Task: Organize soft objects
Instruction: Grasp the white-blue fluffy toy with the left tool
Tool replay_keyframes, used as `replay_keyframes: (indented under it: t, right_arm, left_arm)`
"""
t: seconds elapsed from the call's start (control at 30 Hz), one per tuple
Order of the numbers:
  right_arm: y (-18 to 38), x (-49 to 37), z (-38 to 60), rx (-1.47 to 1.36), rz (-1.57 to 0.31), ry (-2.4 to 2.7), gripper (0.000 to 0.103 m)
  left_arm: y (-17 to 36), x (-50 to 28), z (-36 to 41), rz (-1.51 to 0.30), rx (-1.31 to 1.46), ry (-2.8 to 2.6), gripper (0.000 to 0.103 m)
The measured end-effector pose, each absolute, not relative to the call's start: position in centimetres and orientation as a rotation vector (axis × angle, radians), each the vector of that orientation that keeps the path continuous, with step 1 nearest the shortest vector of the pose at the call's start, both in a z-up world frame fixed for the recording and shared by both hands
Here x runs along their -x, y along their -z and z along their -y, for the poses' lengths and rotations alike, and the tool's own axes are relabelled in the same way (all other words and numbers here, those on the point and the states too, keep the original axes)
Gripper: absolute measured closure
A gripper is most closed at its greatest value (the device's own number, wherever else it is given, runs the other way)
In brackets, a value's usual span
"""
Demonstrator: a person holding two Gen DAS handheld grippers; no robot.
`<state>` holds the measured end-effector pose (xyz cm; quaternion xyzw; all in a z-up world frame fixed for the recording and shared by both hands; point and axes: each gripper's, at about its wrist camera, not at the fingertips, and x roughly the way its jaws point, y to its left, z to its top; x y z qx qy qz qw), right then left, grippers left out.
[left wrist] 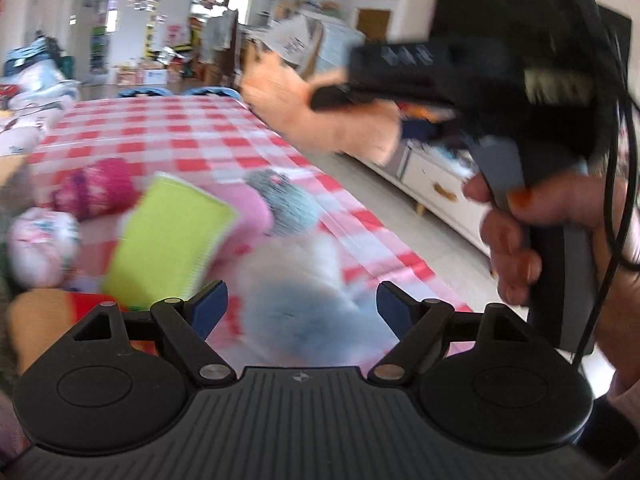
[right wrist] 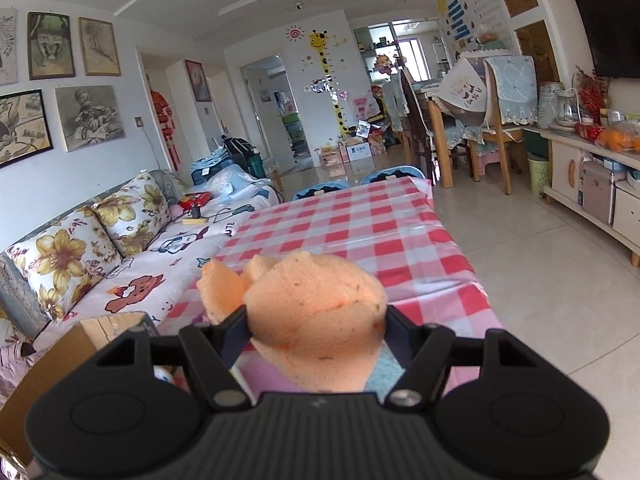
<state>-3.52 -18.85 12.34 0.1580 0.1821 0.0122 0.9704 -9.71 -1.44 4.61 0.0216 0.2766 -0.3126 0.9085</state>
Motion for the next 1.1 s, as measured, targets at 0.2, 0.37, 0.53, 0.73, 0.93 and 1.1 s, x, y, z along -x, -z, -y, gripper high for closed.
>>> replay_keyframes:
  t: [0.2,0.37,0.53,0.73,0.93,1.1]
  right_arm:
    - [-11.8,3.9,20.6,-0.352,-0.371,-0.03,0.033]
    - [-11.6,3.7,21.2,-0.366,-0.383,-0.049,0.033]
    - [-11.5,3.8,21.8,-0.367,-0.385,-0.065,0.033]
    - [-11.8,3.9,22.0,-0.378,-0.385,-0.078,0.032]
    - [-11.6,3.9,21.8,-0.363,-0.406,-0.089,0.032]
    - [-11.5,3.8,21.5,-0.355,-0.425,-0.108,0.033]
  left_arm:
    - [-2.9,8.5,4.7,-0.605,-0.122,0.606,0.003]
    - [-1.5,7.1,6.1,-0.647,-0.167,0.55,0.003]
    - [-0.6,5.9,7.4,-0.679,-0.178,0.521,0.005]
    - [-0.2,5.0,7.3,-0.711,-0.143,0.516,0.033]
    - [0.0,4.8,6.8,-0.694,-0.112,0.515,0.044]
    - [-1.1,5.3,5.8,-0.647,-0.075,0.504,0.045]
